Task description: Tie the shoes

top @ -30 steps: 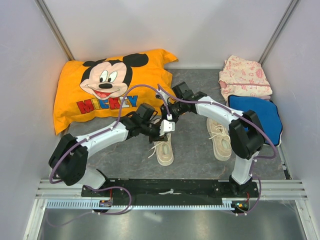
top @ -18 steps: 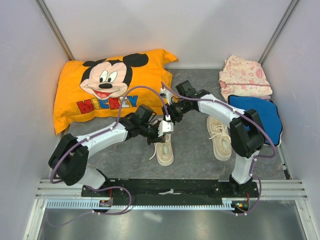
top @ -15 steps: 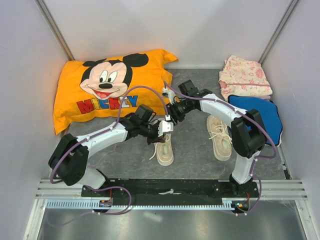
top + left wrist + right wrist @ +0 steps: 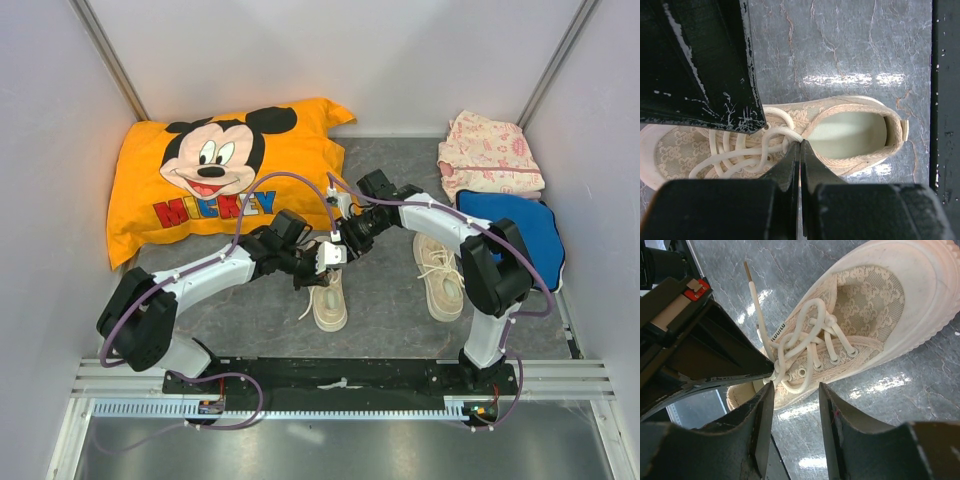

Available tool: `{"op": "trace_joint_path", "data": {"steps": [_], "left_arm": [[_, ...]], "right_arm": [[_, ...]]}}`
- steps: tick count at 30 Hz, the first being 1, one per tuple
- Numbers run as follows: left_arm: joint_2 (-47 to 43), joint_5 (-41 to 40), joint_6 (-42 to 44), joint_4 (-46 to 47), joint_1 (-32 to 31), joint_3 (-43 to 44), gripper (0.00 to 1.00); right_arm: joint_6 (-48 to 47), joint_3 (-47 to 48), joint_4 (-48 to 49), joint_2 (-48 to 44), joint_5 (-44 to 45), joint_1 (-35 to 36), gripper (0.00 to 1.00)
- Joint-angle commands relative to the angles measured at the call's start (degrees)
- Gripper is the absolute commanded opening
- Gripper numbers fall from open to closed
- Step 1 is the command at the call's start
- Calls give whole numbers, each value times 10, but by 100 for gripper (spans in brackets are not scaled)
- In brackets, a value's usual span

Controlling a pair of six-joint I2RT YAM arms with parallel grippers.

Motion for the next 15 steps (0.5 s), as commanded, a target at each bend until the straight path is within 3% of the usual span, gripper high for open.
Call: {"op": "trace_joint_path", "data": {"steps": [1,9,15], "left_arm": [[-1,-3,-11,-11,4,11,2],[6,-4,-15,-12,5,17,2],[13,-3,-16,-13,5,25,2]], "right_arm": [[7,-11,19,7,-8,2,47],[18,-18,31,15,-17,2,43],[23,-17,33,21,-36,1,27]]}}
